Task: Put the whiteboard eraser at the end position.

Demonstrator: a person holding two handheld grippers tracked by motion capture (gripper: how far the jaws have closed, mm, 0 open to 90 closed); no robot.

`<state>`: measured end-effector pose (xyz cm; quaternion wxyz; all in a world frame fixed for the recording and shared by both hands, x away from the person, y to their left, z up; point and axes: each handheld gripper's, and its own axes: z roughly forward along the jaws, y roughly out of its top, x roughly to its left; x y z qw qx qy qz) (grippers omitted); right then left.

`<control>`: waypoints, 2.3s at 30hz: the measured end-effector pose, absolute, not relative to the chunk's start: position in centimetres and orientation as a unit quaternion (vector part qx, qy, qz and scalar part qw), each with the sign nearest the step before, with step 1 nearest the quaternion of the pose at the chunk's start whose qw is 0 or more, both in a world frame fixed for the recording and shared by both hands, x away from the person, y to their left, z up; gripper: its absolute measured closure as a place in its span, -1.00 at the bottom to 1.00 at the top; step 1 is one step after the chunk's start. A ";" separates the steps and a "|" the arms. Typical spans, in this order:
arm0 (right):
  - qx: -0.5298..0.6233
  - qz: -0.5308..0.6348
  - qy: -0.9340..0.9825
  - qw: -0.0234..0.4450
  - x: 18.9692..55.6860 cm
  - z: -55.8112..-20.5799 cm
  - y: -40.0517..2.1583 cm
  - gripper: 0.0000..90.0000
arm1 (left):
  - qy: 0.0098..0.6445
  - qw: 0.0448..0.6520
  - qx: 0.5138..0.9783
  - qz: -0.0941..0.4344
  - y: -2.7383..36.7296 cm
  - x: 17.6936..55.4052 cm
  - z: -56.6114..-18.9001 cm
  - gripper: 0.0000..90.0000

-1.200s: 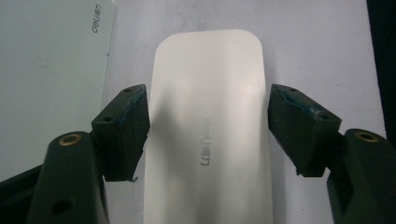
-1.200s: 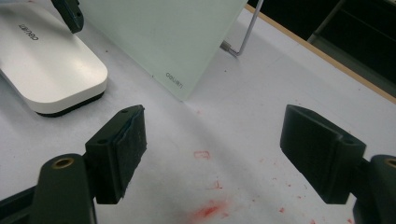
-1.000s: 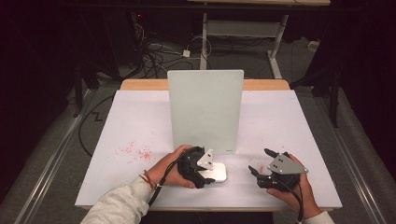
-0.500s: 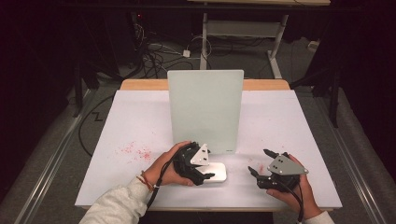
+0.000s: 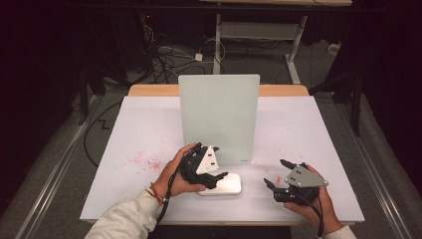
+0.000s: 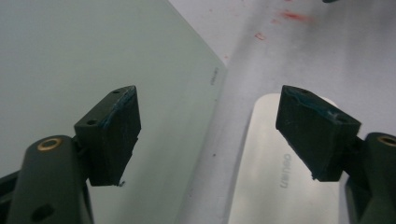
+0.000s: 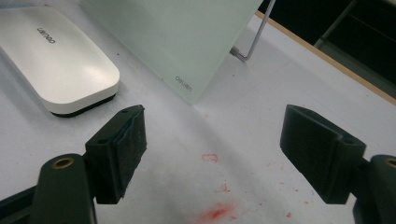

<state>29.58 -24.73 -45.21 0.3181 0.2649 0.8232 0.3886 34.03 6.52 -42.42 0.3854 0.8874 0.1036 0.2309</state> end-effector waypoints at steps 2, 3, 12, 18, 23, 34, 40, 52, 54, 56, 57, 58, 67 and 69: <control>0.264 0.389 0.823 0.319 29.6 -45.2 -24.7 -0.48 | 0.107 0.385 0.884 0.241 6.6 34.0 -42.4 -0.54; 0.264 0.389 0.823 0.319 29.6 -45.2 -24.7 -0.48 | 0.109 0.385 0.882 0.247 6.7 34.0 -42.3 -0.54; 0.266 0.389 0.822 0.321 29.5 -45.1 -24.8 -0.48 | 0.122 0.395 0.865 0.284 7.8 33.9 -41.6 -0.52; 0.265 0.391 0.820 0.322 29.4 -45.0 -24.8 -0.48 | 0.131 0.400 0.859 0.292 8.6 34.0 -41.3 -0.54; 0.264 0.392 0.819 0.324 29.4 -44.9 -24.8 -0.48 | 0.141 0.399 0.855 0.300 9.3 33.9 -41.2 -0.55; 0.269 0.394 0.816 0.326 29.4 -44.9 -24.9 -0.49 | 0.146 0.393 0.851 0.318 10.4 33.5 -41.1 -0.56; 0.271 0.396 0.814 0.327 29.3 -44.8 -24.9 -0.49 | 0.148 0.386 0.852 0.322 11.0 33.3 -41.3 -0.56; 0.267 0.397 0.812 0.334 29.2 -44.6 -25.0 -0.49 | 0.160 0.384 0.845 0.336 12.9 32.6 -41.4 -0.58; 0.267 0.397 0.812 0.334 29.2 -44.6 -25.0 -0.49 | 0.162 0.383 0.845 0.335 13.1 32.5 -41.5 -0.58; 0.268 0.397 0.812 0.334 29.2 -44.6 -25.0 -0.49 | 0.164 0.381 0.845 0.338 13.3 32.3 -41.6 -0.58; 0.268 0.397 0.812 0.334 29.2 -44.6 -24.9 -0.49 | 0.165 0.380 0.845 0.340 13.4 32.3 -41.6 -0.58; 0.268 0.397 0.812 0.334 29.2 -44.6 -24.9 -0.49 | 0.165 0.379 0.845 0.339 13.5 32.2 -41.6 -0.58; 0.267 0.398 0.810 0.336 29.2 -44.5 -25.0 -0.49 | 0.176 0.376 0.842 0.344 14.5 31.7 -42.0 -0.60; 0.268 0.398 0.810 0.337 29.2 -44.5 -25.0 -0.49 | 0.179 0.377 0.841 0.344 14.7 31.6 -42.0 -0.60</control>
